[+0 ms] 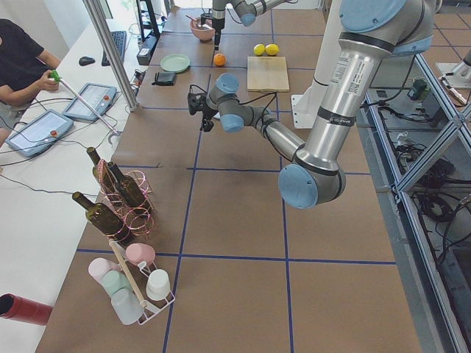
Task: Pick orange to plate
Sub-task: 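Release the plate and withdraw the left gripper while the right gripper reaches the orange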
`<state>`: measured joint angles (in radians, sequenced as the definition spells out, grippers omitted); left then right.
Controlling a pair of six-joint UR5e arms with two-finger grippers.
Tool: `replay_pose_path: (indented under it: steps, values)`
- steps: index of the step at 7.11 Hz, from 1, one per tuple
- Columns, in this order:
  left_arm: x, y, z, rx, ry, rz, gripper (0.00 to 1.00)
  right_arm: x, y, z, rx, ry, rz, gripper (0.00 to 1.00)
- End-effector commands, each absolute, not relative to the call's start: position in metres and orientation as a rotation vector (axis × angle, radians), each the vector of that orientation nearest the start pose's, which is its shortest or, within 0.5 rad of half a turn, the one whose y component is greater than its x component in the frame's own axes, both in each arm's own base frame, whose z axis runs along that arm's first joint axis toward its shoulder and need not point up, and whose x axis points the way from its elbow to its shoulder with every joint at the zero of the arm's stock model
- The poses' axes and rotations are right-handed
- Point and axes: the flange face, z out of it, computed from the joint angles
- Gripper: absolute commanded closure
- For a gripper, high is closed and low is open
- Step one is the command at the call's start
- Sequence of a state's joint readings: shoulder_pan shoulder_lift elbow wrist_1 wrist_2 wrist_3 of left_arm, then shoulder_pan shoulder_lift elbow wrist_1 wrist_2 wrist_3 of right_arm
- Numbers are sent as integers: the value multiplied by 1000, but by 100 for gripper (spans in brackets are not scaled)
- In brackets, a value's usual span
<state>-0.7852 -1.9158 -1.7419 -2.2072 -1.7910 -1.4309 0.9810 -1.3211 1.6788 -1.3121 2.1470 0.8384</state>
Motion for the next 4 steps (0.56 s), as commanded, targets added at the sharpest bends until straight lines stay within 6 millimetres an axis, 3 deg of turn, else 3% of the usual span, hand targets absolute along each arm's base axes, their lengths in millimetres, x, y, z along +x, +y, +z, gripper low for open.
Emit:
replay_pose_path:
  steps: [1, 4]
  values:
    - [303, -531, 337, 367, 1084, -344, 0, -300, -539, 461, 84, -765, 27, 0]
    - [288, -535, 348, 375, 1063, -343, 0, -326, -534, 480, 78, -711, 3, 0]
